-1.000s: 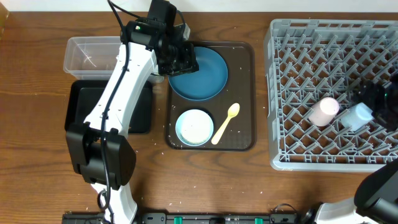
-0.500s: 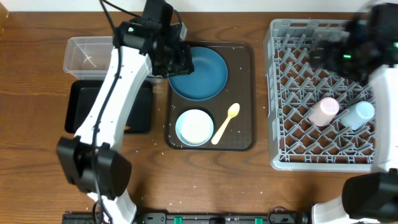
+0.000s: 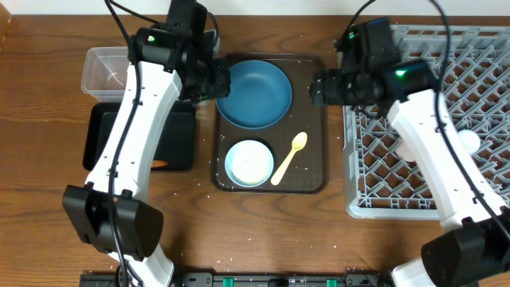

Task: Sort waste into correct bins and load items into the dishwasher rack
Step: 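Reach the left gripper to the light-blue plate of rice and grasp its rim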

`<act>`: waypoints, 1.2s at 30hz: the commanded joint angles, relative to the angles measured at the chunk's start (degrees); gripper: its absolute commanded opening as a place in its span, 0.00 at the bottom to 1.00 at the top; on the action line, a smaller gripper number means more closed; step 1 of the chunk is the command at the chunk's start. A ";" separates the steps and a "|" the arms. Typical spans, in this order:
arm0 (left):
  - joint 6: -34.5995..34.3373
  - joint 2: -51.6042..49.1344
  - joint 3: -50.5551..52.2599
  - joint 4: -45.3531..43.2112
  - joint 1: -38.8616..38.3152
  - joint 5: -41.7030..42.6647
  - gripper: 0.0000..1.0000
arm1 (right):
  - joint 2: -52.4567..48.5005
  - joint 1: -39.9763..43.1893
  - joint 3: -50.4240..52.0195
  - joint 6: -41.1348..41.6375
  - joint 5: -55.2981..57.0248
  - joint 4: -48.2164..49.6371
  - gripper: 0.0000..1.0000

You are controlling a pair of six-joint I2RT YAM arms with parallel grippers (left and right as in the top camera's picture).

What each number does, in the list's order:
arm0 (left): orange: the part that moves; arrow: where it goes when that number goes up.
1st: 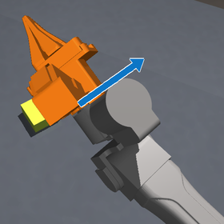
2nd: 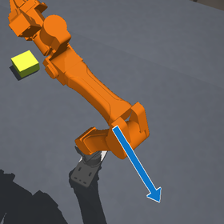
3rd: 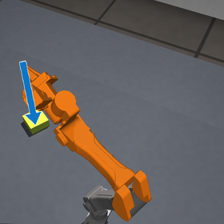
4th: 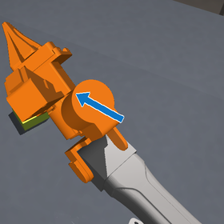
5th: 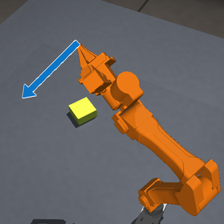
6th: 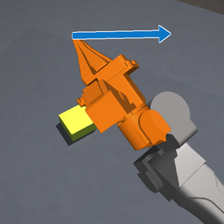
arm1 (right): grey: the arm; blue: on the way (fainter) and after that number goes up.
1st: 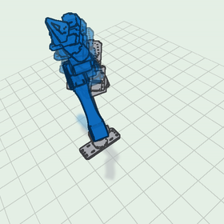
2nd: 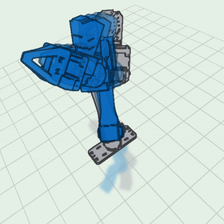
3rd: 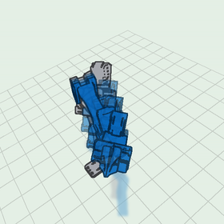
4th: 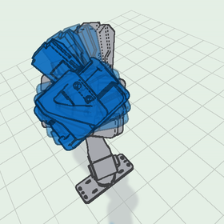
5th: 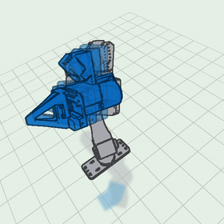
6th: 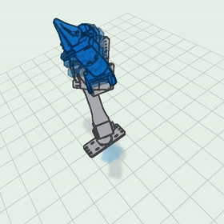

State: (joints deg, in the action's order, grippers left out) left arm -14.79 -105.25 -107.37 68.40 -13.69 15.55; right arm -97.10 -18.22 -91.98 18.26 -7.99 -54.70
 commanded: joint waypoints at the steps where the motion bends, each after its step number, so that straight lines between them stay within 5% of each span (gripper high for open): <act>1: -0.09 0.15 0.33 1.40 -3.17 -3.80 0.33 | 0.33 -0.42 0.59 2.54 3.80 0.72 0.82; 8: -7.82 -0.42 4.70 1.33 -14.71 -7.74 0.32 | 0.35 6.60 0.20 2.49 6.67 0.20 0.86; 13: -8.66 -1.84 10.27 -1.92 -21.81 -11.87 0.41 | 0.35 13.42 0.20 2.40 6.47 -2.21 0.92; 22: -15.82 -2.14 22.16 -10.01 -24.83 -12.79 0.41 | 0.35 17.90 0.22 0.48 6.49 -4.92 0.95; 36: -16.55 -2.86 26.97 -14.82 -29.44 -14.12 0.41 | 0.35 17.88 0.22 -0.11 6.51 -5.33 0.95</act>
State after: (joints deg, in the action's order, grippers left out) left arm -30.06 -106.78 -81.28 53.52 -42.02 3.95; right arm -97.10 -0.97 -91.57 18.85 -1.67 -59.64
